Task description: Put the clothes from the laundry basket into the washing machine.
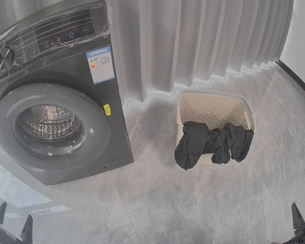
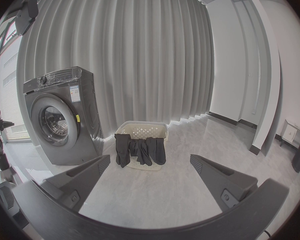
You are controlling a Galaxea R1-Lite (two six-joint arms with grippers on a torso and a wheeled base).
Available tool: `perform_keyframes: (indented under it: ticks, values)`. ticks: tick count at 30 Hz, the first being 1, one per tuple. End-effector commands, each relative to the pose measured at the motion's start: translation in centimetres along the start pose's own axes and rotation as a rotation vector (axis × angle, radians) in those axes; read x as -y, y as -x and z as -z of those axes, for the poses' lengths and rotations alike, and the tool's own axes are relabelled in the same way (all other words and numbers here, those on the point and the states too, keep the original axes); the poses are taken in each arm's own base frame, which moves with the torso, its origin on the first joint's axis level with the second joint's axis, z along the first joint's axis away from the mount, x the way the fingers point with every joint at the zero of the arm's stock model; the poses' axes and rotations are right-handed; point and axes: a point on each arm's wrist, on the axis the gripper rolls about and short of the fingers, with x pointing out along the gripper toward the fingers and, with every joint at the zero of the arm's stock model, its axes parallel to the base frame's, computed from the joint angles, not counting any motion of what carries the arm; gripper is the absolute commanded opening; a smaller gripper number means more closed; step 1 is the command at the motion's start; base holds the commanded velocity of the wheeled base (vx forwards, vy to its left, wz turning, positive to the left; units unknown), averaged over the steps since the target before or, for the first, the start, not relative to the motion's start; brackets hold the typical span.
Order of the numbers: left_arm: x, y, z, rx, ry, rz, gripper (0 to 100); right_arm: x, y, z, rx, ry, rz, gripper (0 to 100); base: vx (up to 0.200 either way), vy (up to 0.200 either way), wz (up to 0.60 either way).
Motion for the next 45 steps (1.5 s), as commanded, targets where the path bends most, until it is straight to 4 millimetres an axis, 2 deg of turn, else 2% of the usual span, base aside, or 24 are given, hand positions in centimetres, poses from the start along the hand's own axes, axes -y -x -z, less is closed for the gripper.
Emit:
perform_keyframes:
  ticks: [1, 8, 14, 23, 32, 45]
  values:
    - [0.0, -0.03, 0.52, -0.005, 0.0, -0.001, 100, 0.0, -0.12, 0.49, -0.016, 0.0, 0.0, 100, 0.0, 0.0, 0.0]
    - [0.0, -0.03, 0.52, -0.005, 0.0, 0.001, 100, 0.0, -0.12, 0.49, -0.016, 0.0, 0.0, 100, 0.0, 0.0, 0.0]
    - [0.0, -0.03, 0.52, -0.005, 0.0, 0.001, 100, 0.0, -0.12, 0.49, -0.016, 0.0, 0.0, 100, 0.1, -0.2, 0.0]
    - [0.0, -0.03, 0.52, -0.005, 0.0, 0.001, 100, 0.0, -0.12, 0.49, -0.016, 0.0, 0.0, 100, 0.0, 0.0, 0.0]
    - [0.0, -0.03, 0.53, -0.006, 0.0, 0.001, 100, 0.0, -0.12, 0.49, -0.016, 0.0, 0.0, 100, 0.2, 0.0, 0.0]
    - [0.0, -0.03, 0.52, -0.005, 0.0, 0.001, 100, 0.0, -0.12, 0.49, -0.016, 0.0, 0.0, 100, 0.0, 0.0, 0.0]
